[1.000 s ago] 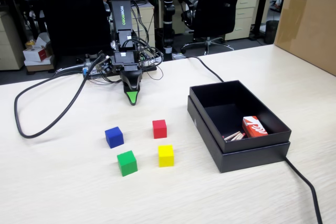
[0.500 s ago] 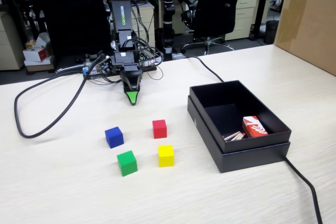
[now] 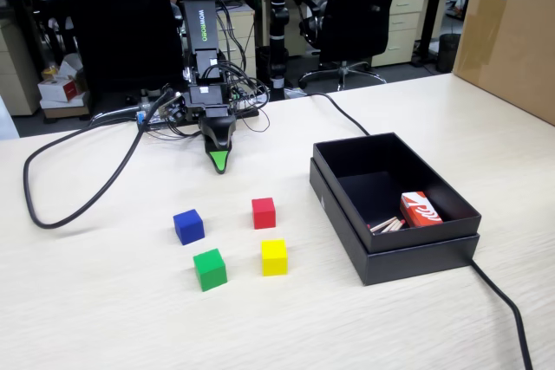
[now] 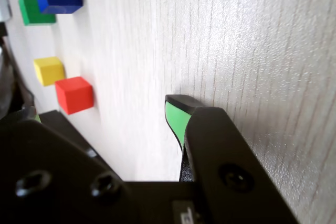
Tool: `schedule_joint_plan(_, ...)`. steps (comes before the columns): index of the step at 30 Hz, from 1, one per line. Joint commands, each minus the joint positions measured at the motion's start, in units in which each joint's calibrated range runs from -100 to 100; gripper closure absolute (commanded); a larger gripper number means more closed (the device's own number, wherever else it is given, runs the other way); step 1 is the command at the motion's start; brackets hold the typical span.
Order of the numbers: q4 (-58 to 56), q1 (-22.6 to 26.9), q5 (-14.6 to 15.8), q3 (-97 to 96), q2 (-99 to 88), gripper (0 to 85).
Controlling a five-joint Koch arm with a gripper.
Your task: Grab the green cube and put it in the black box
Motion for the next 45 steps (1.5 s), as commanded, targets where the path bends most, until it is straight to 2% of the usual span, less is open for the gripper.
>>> schedule_joint_plan(1, -8.69, -0.24, 0.05, 6.67, 0.90, 37.6)
schedule_joint_plan(9, -24.41, -1.07, 0.20, 28.34, 7.67, 37.8)
schedule_joint_plan(17, -43.59, -2.93, -0.83, 60.53, 28.09, 37.9)
schedule_joint_plan(20, -46.35, -3.13, -0.98, 69.41, 36.36, 37.9)
schedule_joint_plan(25, -47.82, -3.13, -3.47, 85.46, 52.19, 37.9)
schedule_joint_plan(31, -48.08, -3.52, -3.76, 104.86, 71.47, 37.9)
schedule_joint_plan(36, -57.07, -3.13, -3.81, 123.08, 89.37, 37.9)
schedule_joint_plan(45, -62.25, -3.08, -5.67, 130.52, 107.15, 38.7)
